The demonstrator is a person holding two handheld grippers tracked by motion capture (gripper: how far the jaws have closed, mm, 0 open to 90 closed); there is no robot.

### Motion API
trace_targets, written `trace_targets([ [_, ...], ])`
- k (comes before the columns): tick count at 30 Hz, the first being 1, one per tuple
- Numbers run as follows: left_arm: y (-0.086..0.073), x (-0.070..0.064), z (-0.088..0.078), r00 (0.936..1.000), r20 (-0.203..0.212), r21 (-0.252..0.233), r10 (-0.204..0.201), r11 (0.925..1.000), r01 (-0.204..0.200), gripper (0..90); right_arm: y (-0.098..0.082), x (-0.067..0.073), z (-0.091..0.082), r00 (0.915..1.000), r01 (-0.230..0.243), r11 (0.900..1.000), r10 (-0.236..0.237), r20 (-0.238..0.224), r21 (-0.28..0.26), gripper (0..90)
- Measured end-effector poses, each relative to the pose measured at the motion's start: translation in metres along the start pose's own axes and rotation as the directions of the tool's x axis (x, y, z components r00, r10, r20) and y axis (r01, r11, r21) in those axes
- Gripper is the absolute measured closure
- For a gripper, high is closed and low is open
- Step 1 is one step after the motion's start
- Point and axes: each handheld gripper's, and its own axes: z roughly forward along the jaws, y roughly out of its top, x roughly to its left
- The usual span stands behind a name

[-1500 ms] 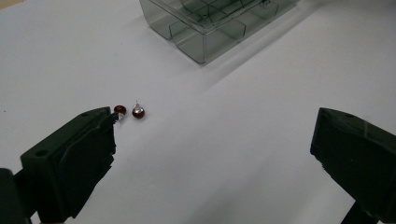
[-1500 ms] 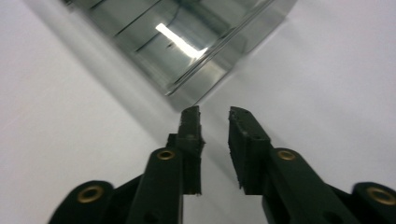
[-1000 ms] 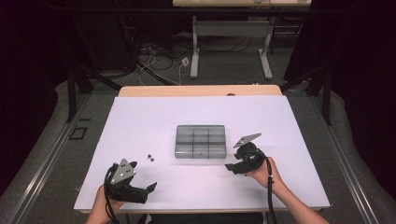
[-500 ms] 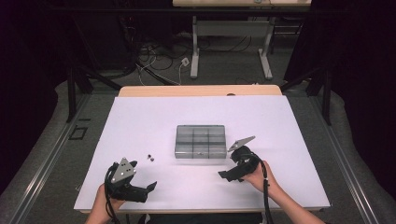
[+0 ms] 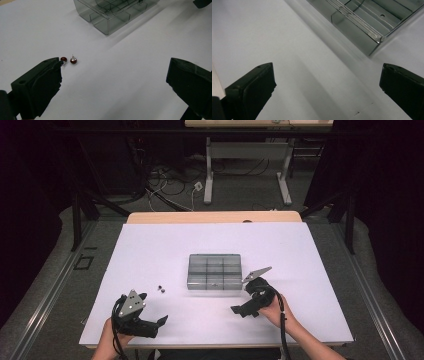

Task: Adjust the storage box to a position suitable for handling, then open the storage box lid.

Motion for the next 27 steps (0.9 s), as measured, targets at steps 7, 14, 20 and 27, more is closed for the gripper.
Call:
trace_targets([
  [7,0.000,-0.001,0.000,1.0000,-0.002,-0.005,0.006,1.0000,-0.006,0.2,0.000,0.002,0.001,0.9998,0.016,1.000,-0.016,-0.009,-0.009,0.0],
  [14,0.000,0.000,0.000,1.0000,-0.001,0.001,0.002,1.0000,-0.002,0.2,0.003,0.005,0.000,0.9987,0.043,0.998,-0.045,-0.026,-0.054,0.0],
  [20,0.000,0.000,0.000,1.0000,-0.008,-0.005,0.002,1.0000,-0.002,0.2,0.006,0.011,0.004,0.9967,0.066,0.996,-0.069,-0.044,-0.055,0.0],
  [27,0.001,0.000,0.001,1.0000,0.002,0.008,0.008,0.9999,-0.008,0.2,0.011,0.020,0.014,0.9955,0.057,0.997,-0.061,-0.072,-0.059,0.0],
])
